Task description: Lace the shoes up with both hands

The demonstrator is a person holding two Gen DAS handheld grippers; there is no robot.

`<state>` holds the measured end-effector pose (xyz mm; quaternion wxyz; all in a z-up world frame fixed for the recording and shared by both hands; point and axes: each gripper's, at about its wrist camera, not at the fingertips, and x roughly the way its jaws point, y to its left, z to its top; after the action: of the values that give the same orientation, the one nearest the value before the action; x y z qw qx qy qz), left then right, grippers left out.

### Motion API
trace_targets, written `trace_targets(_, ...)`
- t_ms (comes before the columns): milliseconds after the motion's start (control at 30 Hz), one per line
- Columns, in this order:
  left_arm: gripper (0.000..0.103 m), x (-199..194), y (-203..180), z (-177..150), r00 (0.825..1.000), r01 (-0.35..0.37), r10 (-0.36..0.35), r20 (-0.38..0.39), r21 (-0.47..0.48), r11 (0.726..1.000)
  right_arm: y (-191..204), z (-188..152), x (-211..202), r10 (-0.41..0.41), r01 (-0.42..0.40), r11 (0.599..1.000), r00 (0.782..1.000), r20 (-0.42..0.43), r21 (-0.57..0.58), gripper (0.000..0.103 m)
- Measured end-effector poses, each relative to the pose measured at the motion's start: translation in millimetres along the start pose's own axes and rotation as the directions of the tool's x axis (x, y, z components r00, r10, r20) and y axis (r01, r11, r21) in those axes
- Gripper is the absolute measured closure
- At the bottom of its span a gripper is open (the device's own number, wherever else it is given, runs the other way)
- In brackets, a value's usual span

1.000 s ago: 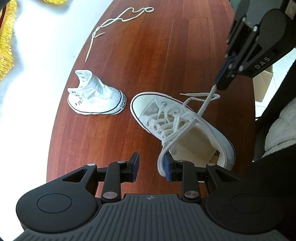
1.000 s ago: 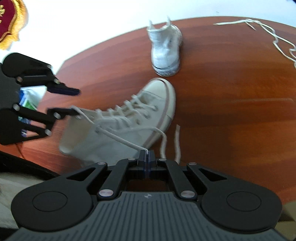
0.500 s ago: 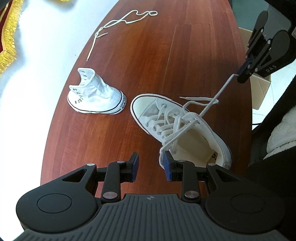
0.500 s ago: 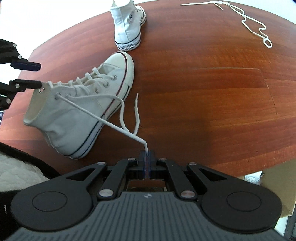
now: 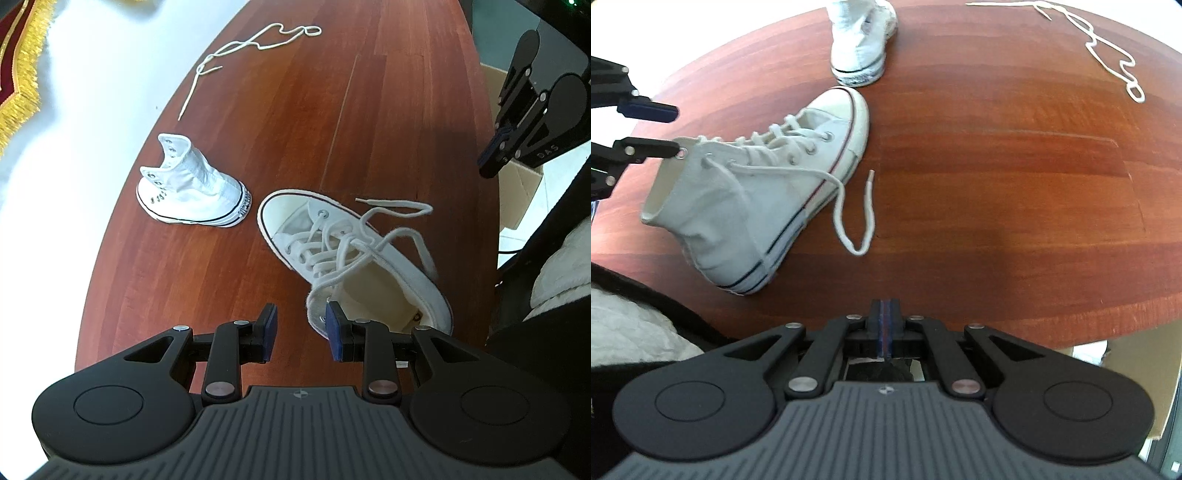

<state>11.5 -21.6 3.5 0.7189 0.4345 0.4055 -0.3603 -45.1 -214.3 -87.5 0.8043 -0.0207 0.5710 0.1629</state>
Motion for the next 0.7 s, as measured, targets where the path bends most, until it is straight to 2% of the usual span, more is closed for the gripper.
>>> trace_targets(233,0.072,-2.8,4.9,-1.3,0.999,0.038,-0.038,0.000,-0.113,0.993,5.3,11.1,3.4,0.025,-0.025,0.998,1.000,0.001,-0.058,0.100)
trace_targets(300,0.072,-3.8,10.5,-3.5,0.997,0.078,-0.079,0.003,-0.188,0.979,6.9,17.2,5.4,0.031,-0.031,0.996,1.000,0.001,-0.086,0.100)
trace_targets(700,0.072,2.6,14.9,-11.0,0.995,0.087,-0.100,-0.014,-0.386,0.918,10.0,50.1,23.4,0.058,-0.057,0.980,0.998,-0.004,-0.189,0.100)
